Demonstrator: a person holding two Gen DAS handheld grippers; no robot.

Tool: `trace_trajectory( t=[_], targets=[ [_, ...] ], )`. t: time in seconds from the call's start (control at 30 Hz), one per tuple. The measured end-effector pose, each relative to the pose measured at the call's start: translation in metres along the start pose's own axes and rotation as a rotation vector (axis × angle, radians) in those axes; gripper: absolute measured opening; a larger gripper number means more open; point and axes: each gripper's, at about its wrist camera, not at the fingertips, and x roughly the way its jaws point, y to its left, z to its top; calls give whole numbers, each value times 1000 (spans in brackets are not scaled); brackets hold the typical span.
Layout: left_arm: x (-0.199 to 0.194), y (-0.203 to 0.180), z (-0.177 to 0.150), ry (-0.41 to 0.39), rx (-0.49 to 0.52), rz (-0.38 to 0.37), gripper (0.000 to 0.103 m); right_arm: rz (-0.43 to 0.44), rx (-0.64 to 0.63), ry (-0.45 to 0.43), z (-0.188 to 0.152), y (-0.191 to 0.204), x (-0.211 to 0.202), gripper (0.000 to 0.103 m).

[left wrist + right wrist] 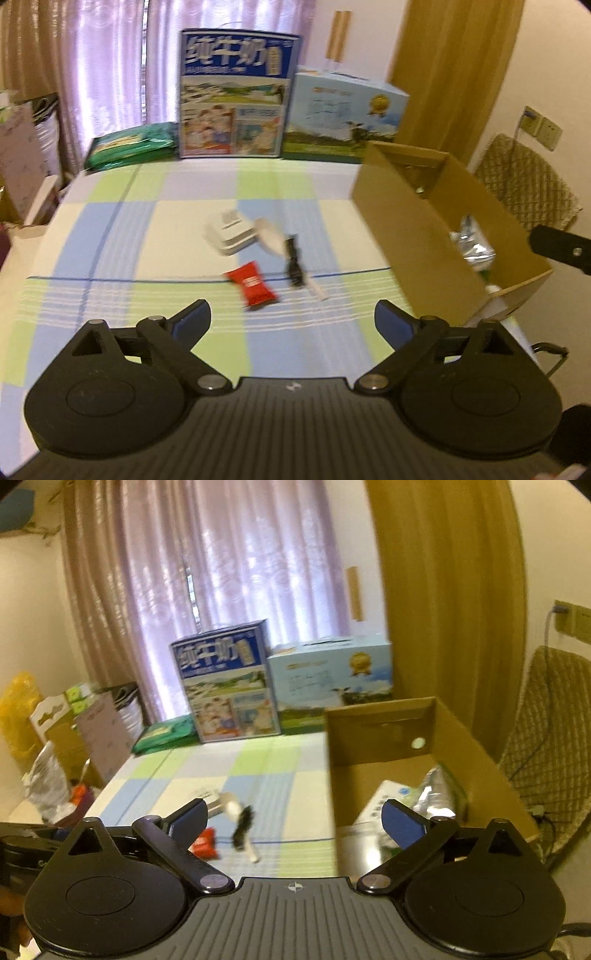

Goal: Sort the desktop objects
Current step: 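Withdraw both tools from the cardboard box back over the table, then grasp the red candy packet with left tool while right tool grasps the black cable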

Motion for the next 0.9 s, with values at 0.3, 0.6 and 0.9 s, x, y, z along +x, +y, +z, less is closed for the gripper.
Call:
trace_trajectory(
  t=[0.3, 0.6, 0.9],
  targets=[
    [9, 42, -22, 38, 10, 47, 93, 65, -155, 69, -27, 51, 31, 98],
    [45, 63, -32, 74, 10, 57, 93, 70, -201, 150, -50, 59, 82, 98],
    [94, 66, -25, 88, 28, 24, 92, 80, -197, 287, -65, 54, 148, 85]
  ],
)
